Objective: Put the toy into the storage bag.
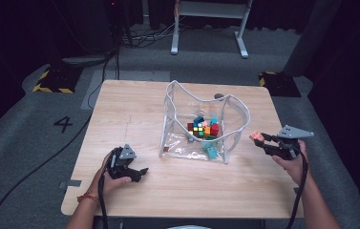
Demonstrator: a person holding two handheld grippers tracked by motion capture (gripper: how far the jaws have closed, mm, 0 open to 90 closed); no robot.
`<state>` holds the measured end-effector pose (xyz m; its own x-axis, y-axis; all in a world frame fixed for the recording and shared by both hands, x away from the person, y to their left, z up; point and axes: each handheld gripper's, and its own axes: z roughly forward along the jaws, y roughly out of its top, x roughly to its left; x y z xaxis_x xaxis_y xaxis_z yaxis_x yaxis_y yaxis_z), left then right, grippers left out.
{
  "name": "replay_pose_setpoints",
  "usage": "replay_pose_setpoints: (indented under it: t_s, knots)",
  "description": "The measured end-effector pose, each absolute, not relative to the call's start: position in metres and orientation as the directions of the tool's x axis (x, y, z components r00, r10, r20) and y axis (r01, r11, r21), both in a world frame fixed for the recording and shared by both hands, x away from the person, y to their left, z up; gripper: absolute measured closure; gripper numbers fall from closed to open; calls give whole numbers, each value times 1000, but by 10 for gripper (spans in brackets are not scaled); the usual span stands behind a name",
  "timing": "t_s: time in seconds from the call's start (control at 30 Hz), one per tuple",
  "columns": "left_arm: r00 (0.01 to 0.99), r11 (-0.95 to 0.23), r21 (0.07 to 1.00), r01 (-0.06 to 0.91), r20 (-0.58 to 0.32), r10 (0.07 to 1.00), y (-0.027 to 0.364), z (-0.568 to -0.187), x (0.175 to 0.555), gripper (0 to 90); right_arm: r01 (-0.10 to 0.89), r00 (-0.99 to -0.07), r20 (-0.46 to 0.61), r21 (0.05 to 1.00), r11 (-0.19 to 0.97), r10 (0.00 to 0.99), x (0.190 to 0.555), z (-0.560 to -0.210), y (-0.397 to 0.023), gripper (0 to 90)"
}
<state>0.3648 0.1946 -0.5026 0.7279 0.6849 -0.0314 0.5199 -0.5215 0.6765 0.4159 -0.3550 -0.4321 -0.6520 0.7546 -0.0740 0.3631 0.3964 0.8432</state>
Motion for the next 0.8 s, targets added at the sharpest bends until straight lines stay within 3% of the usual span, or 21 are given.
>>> replay_pose_setpoints:
  t_s: [0.8]
  knots:
    - [728,-521,677,520,-31,685,195,-503,365,133,270,-616,-142,886,378,775,447,-336,-355,596]
